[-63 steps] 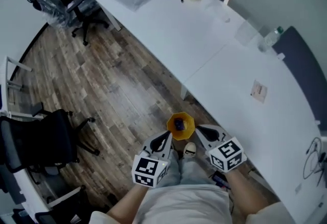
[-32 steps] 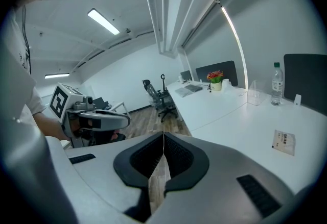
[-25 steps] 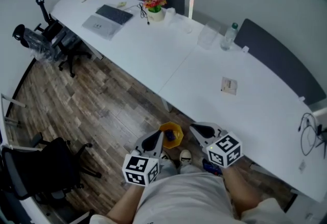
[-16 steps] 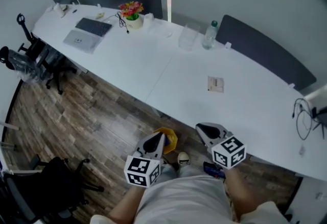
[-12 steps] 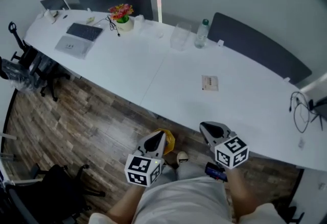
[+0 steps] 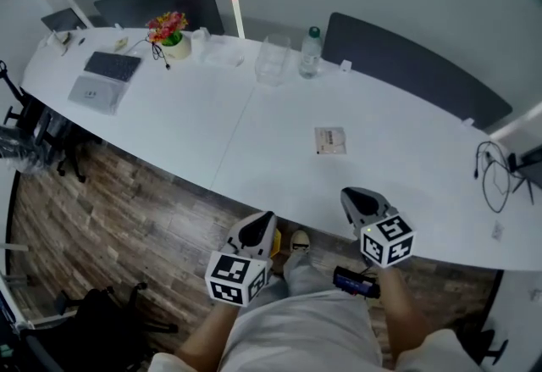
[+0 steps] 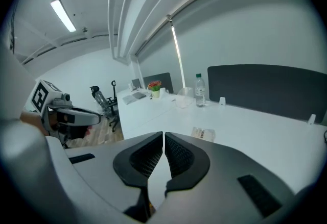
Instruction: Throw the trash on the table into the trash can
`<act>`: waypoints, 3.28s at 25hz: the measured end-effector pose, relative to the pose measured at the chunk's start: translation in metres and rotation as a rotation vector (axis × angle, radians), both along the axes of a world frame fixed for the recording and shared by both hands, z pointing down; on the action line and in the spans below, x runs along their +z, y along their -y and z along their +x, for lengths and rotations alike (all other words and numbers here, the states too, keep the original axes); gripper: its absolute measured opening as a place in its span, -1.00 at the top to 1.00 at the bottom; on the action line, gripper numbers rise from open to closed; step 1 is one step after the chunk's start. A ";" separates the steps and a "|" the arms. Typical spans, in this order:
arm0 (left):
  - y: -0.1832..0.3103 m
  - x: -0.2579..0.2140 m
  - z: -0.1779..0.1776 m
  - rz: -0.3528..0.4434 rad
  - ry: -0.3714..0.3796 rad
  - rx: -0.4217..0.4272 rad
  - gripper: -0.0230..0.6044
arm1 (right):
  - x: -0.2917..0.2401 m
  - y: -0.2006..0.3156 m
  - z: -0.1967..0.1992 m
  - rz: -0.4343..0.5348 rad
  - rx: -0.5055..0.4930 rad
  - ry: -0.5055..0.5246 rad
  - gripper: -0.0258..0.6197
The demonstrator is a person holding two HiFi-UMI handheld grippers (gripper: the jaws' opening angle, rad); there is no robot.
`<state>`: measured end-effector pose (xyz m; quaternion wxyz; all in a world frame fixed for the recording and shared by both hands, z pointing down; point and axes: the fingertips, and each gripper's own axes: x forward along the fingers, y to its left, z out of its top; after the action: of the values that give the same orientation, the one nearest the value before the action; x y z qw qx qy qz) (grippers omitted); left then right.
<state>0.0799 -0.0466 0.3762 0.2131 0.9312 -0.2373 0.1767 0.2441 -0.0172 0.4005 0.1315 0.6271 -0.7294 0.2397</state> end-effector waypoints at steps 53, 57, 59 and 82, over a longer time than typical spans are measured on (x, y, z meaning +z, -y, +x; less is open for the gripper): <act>0.082 0.070 0.048 -0.108 0.154 -0.164 0.93 | 0.174 0.147 0.130 -0.360 -0.023 -0.215 0.61; 0.077 0.067 0.045 -0.104 0.148 -0.167 0.93 | 0.161 0.144 0.124 -0.335 -0.031 -0.219 0.66; 0.075 0.065 0.042 -0.101 0.143 -0.168 0.93 | 0.154 0.141 0.122 -0.324 -0.026 -0.212 0.67; 0.032 0.019 -0.056 -0.014 0.068 -0.276 0.93 | 0.078 0.081 0.021 -0.199 -0.146 -0.173 0.75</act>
<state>0.0243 -0.0782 0.3950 0.2334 0.8816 -0.3690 0.1790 0.2655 -0.0981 0.4780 0.2724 0.5747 -0.7315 0.2458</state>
